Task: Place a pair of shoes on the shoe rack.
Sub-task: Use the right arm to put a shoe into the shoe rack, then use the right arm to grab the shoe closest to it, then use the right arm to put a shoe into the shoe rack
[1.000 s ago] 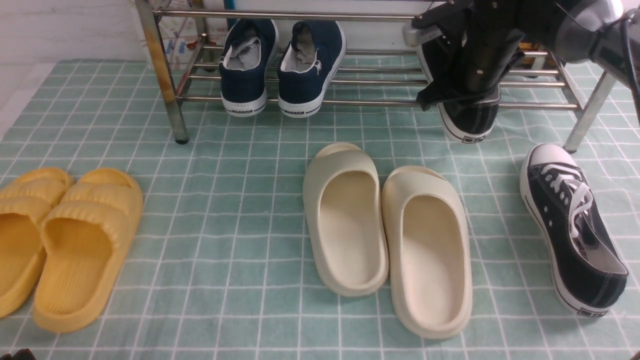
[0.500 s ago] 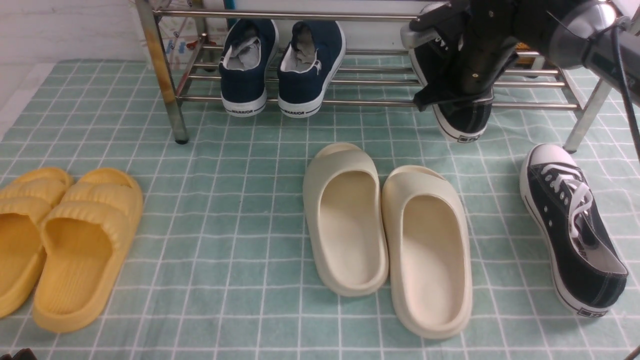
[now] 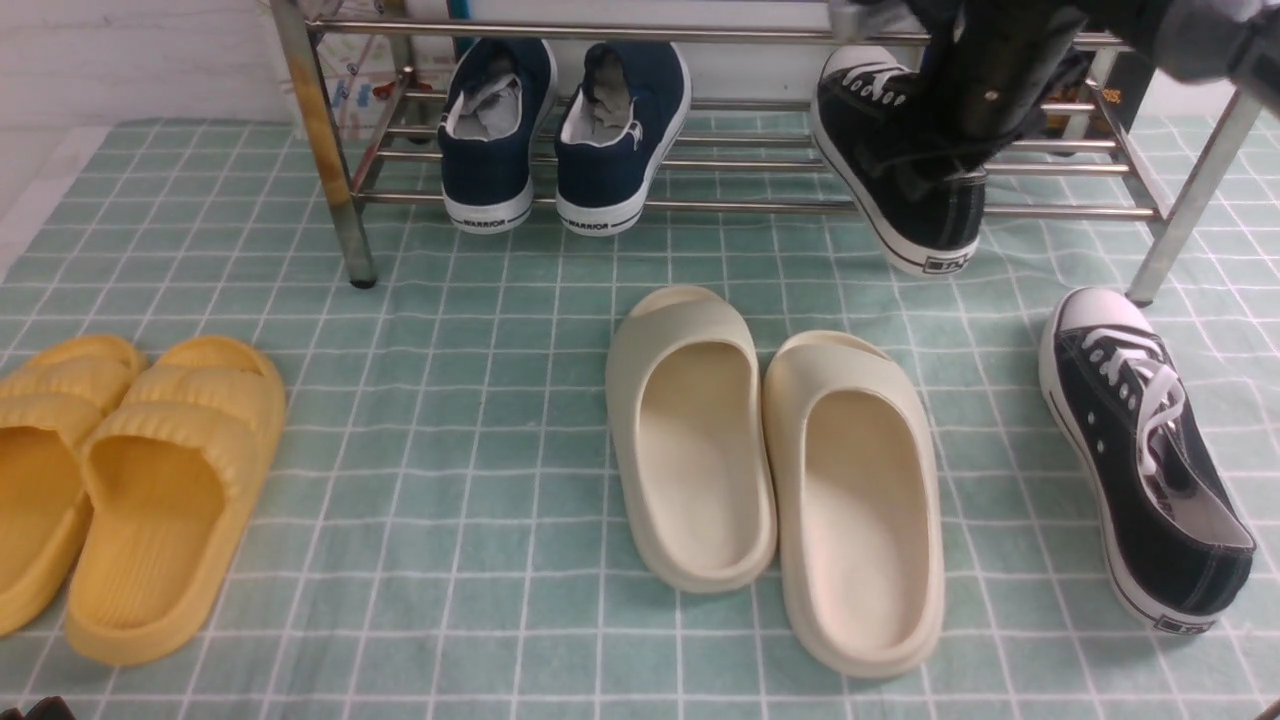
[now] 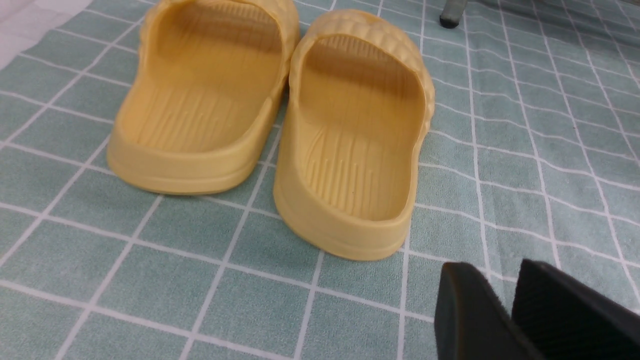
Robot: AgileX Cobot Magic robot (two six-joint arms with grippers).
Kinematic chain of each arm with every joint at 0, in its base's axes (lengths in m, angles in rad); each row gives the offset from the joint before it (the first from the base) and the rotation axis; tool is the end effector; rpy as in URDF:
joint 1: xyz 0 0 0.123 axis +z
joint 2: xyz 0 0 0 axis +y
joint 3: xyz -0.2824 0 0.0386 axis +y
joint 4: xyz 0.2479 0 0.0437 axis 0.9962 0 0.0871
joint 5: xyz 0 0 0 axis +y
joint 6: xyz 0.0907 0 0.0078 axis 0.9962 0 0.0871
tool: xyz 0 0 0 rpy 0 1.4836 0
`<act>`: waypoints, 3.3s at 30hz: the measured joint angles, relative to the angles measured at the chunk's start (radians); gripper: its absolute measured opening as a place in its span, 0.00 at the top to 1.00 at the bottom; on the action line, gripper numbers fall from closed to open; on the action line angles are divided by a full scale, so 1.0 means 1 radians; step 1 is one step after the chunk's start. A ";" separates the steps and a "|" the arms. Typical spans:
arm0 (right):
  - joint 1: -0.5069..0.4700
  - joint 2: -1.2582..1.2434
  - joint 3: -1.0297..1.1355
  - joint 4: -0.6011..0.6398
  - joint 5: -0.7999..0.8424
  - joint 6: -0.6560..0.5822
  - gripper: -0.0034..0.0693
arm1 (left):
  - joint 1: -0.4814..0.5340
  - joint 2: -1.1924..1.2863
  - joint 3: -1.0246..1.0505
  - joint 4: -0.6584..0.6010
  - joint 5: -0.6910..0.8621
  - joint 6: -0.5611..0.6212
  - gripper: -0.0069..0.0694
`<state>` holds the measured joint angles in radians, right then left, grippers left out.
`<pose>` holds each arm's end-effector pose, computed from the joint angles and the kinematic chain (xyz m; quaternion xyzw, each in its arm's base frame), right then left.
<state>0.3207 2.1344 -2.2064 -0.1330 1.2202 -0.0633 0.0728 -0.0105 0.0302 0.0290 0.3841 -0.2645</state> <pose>0.4513 0.1380 0.3237 -0.1905 0.9466 -0.0333 0.2580 0.0522 0.0048 0.1690 -0.1283 0.7995 -0.0439 0.5852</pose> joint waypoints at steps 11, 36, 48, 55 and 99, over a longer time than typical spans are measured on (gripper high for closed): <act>0.000 -0.339 0.271 0.144 0.025 0.002 0.36 | 0.000 0.000 0.000 0.000 0.000 0.000 0.69; 0.000 -0.565 1.183 -0.129 -0.332 0.330 0.36 | 0.000 0.000 0.000 0.000 0.000 0.000 0.66; -0.001 -0.477 1.183 -0.108 -0.365 0.322 0.90 | 0.000 0.000 0.000 0.000 0.000 0.000 0.64; -0.001 -0.608 1.183 -0.102 -0.320 0.298 0.93 | 0.000 0.000 0.000 0.000 0.000 0.000 0.64; -0.132 -0.009 0.190 -0.056 -0.213 -0.105 0.93 | 0.000 0.000 0.000 0.000 0.000 0.000 0.60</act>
<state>0.1884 2.1251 -2.0161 -0.1885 1.0069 -0.1688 0.0728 -0.0105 0.0302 0.0290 0.3841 -0.2645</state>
